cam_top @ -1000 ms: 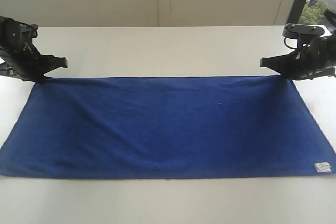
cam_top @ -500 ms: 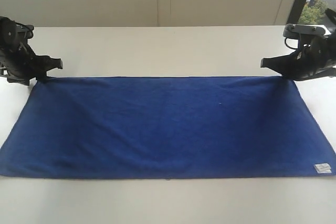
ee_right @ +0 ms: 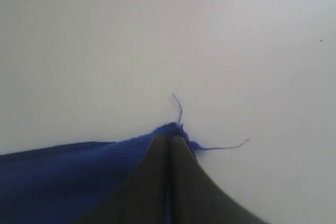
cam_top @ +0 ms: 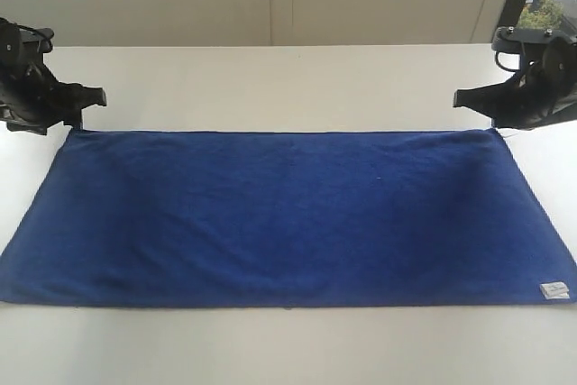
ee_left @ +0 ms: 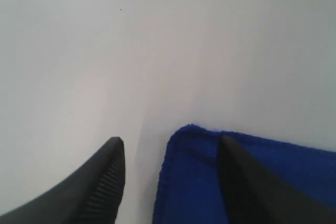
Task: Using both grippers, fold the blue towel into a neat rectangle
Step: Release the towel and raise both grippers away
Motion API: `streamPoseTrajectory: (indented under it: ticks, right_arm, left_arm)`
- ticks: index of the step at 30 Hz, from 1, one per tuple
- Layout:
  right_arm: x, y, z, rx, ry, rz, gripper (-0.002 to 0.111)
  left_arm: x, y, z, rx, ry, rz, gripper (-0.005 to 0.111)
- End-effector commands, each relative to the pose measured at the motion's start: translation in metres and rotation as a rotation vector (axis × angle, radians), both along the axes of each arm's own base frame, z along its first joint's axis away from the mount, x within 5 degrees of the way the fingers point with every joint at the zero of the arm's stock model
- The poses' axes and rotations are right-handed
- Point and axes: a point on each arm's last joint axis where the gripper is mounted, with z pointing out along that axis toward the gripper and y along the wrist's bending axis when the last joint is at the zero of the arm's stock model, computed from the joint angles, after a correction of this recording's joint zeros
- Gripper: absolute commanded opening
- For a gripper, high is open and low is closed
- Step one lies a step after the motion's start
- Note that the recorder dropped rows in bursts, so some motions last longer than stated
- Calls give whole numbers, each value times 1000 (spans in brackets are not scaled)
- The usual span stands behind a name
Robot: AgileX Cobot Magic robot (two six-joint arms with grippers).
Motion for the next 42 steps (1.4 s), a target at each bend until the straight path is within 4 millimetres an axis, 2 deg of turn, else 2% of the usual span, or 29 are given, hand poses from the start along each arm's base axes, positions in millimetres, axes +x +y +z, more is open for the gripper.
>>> streamPoseTrajectory:
  ticks: [1,9,16,31,36,42]
  right_arm:
    - [-1,0,1,-14,16,13,0]
    - [-2,0,0,-15,23,12,0]
    - [-2,0,0,-15,25,12,0]
    - [-2,0,0,-14,22,12,0]
    - [-5,0,5,-18,42,7,0]
    - [-12,-1,30,-25,38,-4,0]
  left_arm:
    - [0,-2,-8,-1,12,-5,57]
    - [5,0,-11,64,-30,-60,56]
    - [7,0,-27,62,-8,-63,56]
    - [11,1,-29,64,-51,-76,56]
    - [9,2,-11,79,-66,-87,56]
    - [-2,4,27,106,-78,-93,56]
